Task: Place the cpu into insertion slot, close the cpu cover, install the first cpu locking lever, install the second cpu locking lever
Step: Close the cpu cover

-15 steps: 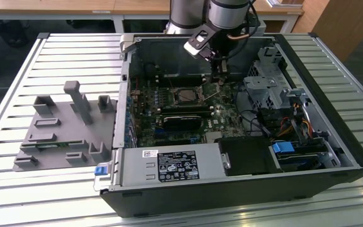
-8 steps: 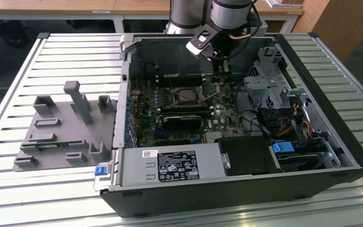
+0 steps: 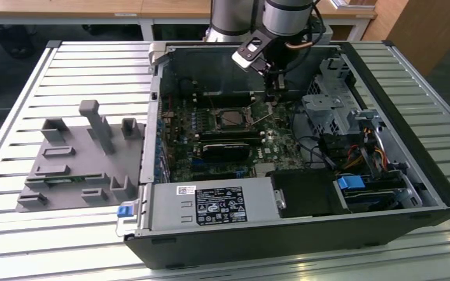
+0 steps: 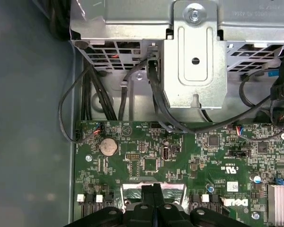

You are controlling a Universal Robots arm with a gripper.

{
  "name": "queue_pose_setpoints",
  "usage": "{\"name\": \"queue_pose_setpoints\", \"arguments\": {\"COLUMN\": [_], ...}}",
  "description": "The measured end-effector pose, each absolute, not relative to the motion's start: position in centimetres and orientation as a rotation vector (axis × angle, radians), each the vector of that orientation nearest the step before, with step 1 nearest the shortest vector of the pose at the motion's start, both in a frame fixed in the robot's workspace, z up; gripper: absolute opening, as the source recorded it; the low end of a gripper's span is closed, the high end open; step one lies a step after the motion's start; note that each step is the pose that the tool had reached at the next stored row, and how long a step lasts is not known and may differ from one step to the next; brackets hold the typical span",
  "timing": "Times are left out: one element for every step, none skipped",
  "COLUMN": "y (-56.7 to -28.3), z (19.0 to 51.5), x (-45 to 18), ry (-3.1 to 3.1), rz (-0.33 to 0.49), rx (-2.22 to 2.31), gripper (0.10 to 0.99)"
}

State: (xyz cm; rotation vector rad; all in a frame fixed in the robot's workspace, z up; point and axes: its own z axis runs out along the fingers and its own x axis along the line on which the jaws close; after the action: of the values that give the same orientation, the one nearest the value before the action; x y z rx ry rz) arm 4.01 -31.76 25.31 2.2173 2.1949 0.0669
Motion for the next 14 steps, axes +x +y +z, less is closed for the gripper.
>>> {"name": "queue_pose_setpoints", "arguments": {"y": [-31.74, -31.71, -31.68, -31.65, -31.63, -31.62, -31.62, -31.61, -31.61, -31.61, -31.61, -31.61, -31.60, -31.60], "z": [25.30, 25.29, 25.27, 25.24, 25.22, 25.20, 25.18, 25.17, 25.16, 25.15, 25.14, 25.13, 25.13, 25.12], "x": [4.08, 4.15, 4.23, 4.33, 4.42, 4.50, 4.58, 4.64, 4.70, 4.78, 4.85, 4.92, 4.97, 5.03], "ry": [2.195, 2.195, 2.196, 2.196, 2.196, 2.196, 2.196, 2.197, 2.197, 2.198, 2.199, 2.200, 2.202, 2.202], "rz": [0.067, 0.066, 0.066, 0.066, 0.065, 0.065, 0.064, 0.063, 0.063, 0.063, 0.063, 0.062, 0.062, 0.062], "rx": [2.217, 2.217, 2.217, 2.217, 2.217, 2.218, 2.218, 2.218, 2.218, 2.218, 2.217, 2.216, 2.215, 2.215], "gripper": [0.106, 0.106, 0.106, 0.106, 0.106, 0.106, 0.106, 0.106, 0.106, 0.106, 0.106, 0.106, 0.106, 0.106]}}
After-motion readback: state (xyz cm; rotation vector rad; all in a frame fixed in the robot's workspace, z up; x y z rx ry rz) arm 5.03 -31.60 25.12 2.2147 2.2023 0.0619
